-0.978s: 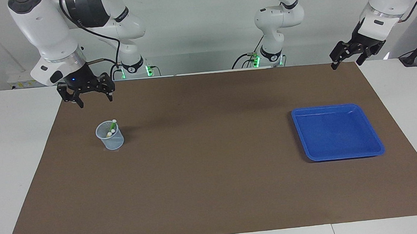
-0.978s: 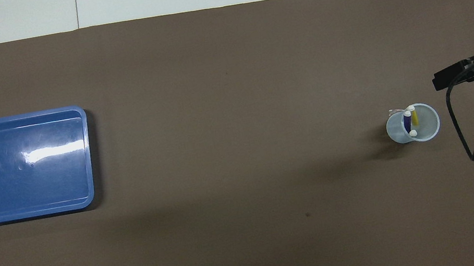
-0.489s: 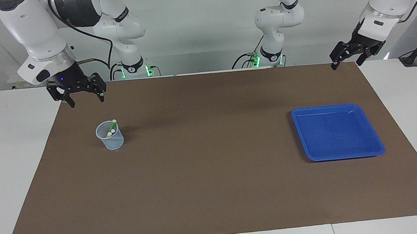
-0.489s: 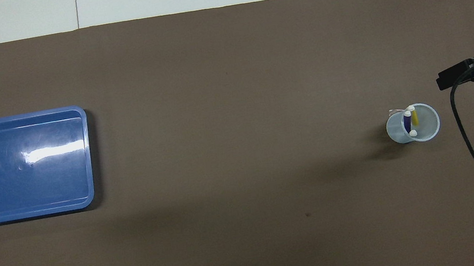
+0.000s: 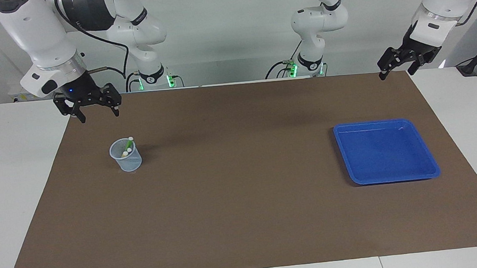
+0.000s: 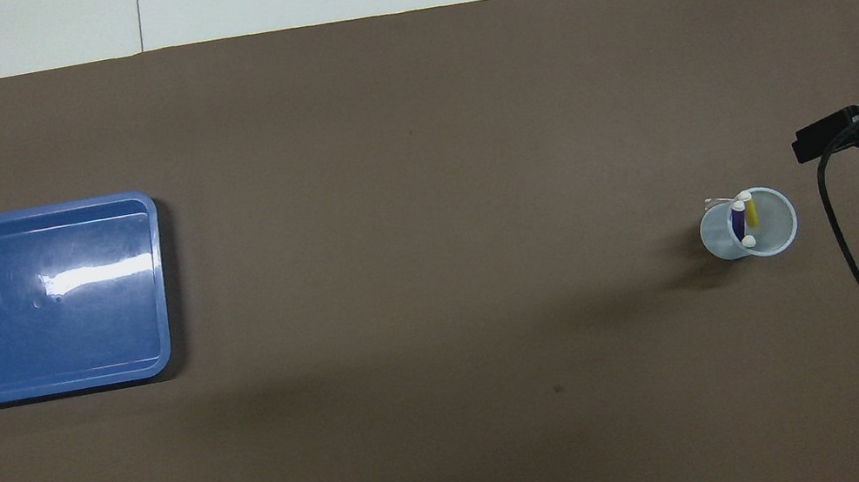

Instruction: Transfer and insert pens with both arms

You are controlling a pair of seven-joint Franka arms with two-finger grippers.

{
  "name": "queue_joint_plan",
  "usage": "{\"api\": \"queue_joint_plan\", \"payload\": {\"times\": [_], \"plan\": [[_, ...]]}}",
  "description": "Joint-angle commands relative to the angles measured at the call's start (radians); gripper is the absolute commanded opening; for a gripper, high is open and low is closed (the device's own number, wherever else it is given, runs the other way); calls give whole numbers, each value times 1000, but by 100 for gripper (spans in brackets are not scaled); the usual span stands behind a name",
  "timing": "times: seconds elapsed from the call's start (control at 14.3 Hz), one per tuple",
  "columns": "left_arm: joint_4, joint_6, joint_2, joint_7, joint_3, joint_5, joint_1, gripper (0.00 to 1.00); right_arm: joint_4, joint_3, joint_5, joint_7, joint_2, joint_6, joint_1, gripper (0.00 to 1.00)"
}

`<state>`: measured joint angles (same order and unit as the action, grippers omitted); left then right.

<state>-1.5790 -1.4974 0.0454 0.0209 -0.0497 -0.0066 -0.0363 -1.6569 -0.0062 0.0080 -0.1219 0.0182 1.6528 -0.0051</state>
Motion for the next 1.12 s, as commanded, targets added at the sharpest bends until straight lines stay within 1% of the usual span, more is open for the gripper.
{"api": "queue_joint_plan", "payload": {"times": [0.0,1.05], "plan": [[-27,-18,25,-9,-19,20,-25,100,11,-5,24,13,3,-22,-10,100],[-24,-24,27,-9,-18,20,-17,100,19,-3,23,13,12,-24,-9,100]]}}
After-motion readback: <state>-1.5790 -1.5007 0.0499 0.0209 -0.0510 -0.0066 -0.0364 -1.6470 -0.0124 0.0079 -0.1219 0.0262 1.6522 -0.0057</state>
